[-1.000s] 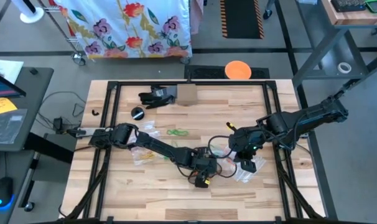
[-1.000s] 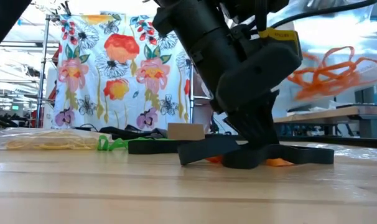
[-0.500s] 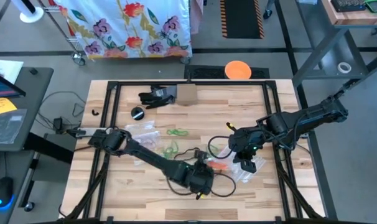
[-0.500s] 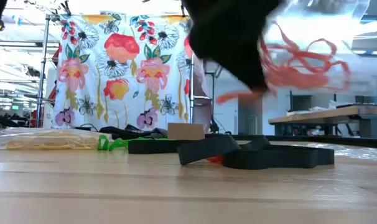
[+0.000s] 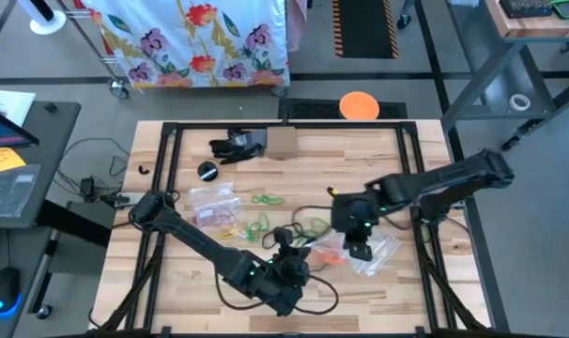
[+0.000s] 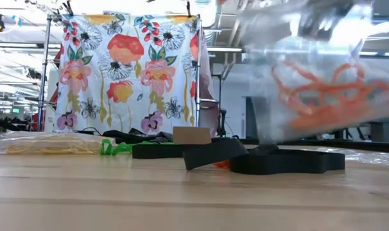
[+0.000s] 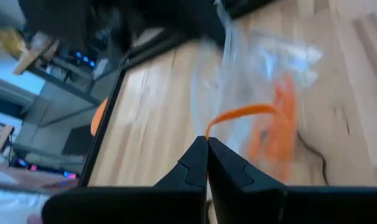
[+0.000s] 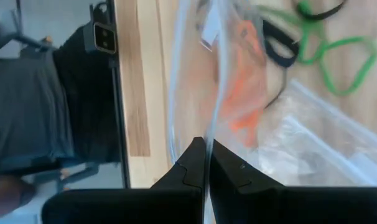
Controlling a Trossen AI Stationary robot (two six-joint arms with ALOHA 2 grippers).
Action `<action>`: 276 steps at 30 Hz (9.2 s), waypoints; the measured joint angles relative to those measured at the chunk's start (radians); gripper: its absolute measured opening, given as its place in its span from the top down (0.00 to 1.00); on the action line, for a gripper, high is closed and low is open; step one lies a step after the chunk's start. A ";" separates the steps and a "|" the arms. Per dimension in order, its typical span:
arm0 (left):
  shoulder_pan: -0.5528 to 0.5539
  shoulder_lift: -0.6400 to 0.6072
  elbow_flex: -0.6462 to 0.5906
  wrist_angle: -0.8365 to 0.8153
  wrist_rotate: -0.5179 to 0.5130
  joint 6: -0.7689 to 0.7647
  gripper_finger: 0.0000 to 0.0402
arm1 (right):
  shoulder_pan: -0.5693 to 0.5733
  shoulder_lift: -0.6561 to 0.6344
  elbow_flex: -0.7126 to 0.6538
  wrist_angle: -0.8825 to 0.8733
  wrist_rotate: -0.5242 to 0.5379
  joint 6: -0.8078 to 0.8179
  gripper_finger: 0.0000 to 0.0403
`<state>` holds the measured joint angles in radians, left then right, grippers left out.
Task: Sort rubber bands
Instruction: Put the orange rubber band into the transparent zip bag
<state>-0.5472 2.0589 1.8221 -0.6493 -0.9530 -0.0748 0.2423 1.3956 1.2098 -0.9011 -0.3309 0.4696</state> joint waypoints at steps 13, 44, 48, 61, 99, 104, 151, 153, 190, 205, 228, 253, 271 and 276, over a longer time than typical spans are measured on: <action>0.074 0.002 -0.046 0.119 0.117 0.105 1.00 | -0.121 0.204 0.001 0.034 -0.160 -0.139 0.99; 0.099 0.003 -0.045 0.130 0.242 0.131 1.00 | -0.089 0.226 0.047 0.056 -0.224 -0.216 0.99; 0.098 0.002 -0.045 0.145 0.242 0.142 1.00 | -0.094 0.226 0.047 0.060 -0.225 -0.215 0.99; 0.091 0.003 -0.045 0.144 0.241 0.143 1.00 | -0.114 0.226 0.047 0.080 -0.224 -0.084 0.99; 0.050 0.002 -0.045 0.068 0.011 0.146 1.00 | -0.098 0.226 0.047 0.157 -0.223 0.035 0.99; 0.059 0.002 -0.045 0.053 0.081 0.122 1.00 | -0.098 0.226 0.047 0.157 -0.223 0.036 0.99; 0.086 0.001 -0.044 0.034 0.290 0.162 0.75 | -0.098 0.226 0.047 0.181 -0.222 0.054 0.99; 0.074 0.002 -0.029 0.026 0.284 0.185 0.75 | -0.098 0.226 0.047 0.181 -0.222 0.054 0.99; 0.148 0.006 -0.330 0.244 0.708 0.008 0.75 | 0.131 -0.148 -0.005 -0.006 0.150 0.081 0.99; 0.151 0.004 -0.342 0.092 0.632 -0.050 0.75 | 0.147 -0.123 -0.004 -0.014 0.149 0.106 0.99; 0.164 0.054 -0.342 0.259 0.655 0.106 0.75 | 0.152 -0.115 -0.004 -0.011 0.147 0.107 0.99; 0.180 0.079 -0.335 0.239 0.685 -0.105 0.89 | 0.163 -0.115 -0.004 -0.020 0.149 0.107 0.99; 0.103 0.057 -0.028 -0.300 0.441 -0.297 1.00 | 0.163 -0.115 -0.004 -0.019 0.149 0.107 0.99; 0.008 -0.003 -0.032 -0.551 0.217 -0.492 1.00 | 0.163 -0.115 -0.004 -0.022 0.154 0.102 0.99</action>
<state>-0.5392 2.0563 1.7900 -1.2000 -0.7363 -0.5664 0.4053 1.2808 1.2057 -0.9229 -0.1772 0.5711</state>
